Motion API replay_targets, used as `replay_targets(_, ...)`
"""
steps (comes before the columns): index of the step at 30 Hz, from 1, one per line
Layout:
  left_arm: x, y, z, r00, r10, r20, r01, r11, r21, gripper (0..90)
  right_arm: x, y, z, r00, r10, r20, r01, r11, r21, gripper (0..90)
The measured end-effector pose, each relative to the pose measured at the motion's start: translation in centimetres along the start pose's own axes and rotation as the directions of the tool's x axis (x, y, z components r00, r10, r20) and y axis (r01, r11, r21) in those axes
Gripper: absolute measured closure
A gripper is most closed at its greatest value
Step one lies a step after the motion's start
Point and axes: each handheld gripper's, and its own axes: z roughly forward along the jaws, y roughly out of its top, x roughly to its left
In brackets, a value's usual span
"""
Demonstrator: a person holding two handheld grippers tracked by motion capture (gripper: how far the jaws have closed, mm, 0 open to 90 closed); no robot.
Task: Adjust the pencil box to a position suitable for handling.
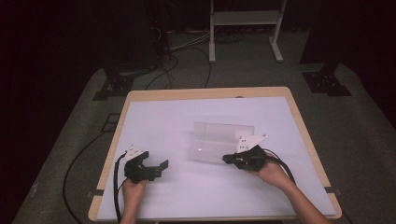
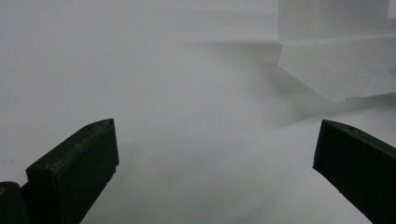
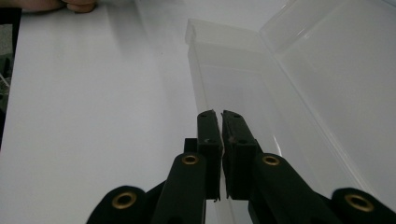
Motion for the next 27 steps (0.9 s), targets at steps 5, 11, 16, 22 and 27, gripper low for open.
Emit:
replay_targets(5,0.0,0.0,0.0,1.0,-0.001,0.0,0.001,1.0,0.0,0.0,0.4,-0.4,0.7,0.9996,0.011,-0.024,-0.011,1.0,-0.004,86.0)
replay_targets(11,0.0,0.0,0.0,1.0,0.0,0.0,0.0,1.0,0.003,0.0,0.7,-0.9,1.5,0.9987,0.018,-0.048,-0.017,1.0,0.002,85.9)
replay_targets(16,0.0,0.0,0.0,1.0,-0.002,0.0,0.002,1.0,0.001,0.0,0.9,-1.3,1.8,0.998,0.026,-0.057,-0.027,1.0,-0.003,85.8)
replay_targets(22,0.0,0.0,0.0,1.0,-0.001,0.0,0.001,1.0,0.001,0.0,1.2,-1.8,2.3,0.9952,0.051,-0.083,-0.05,0.999,0.006,85.2)
replay_targets(27,0.0,0.0,0.0,1.0,-0.001,0.001,0.001,1.0,0.002,0.0,1.3,-2.3,2.6,0.9922,0.078,-0.098,-0.076,0.997,0.018,85.2)
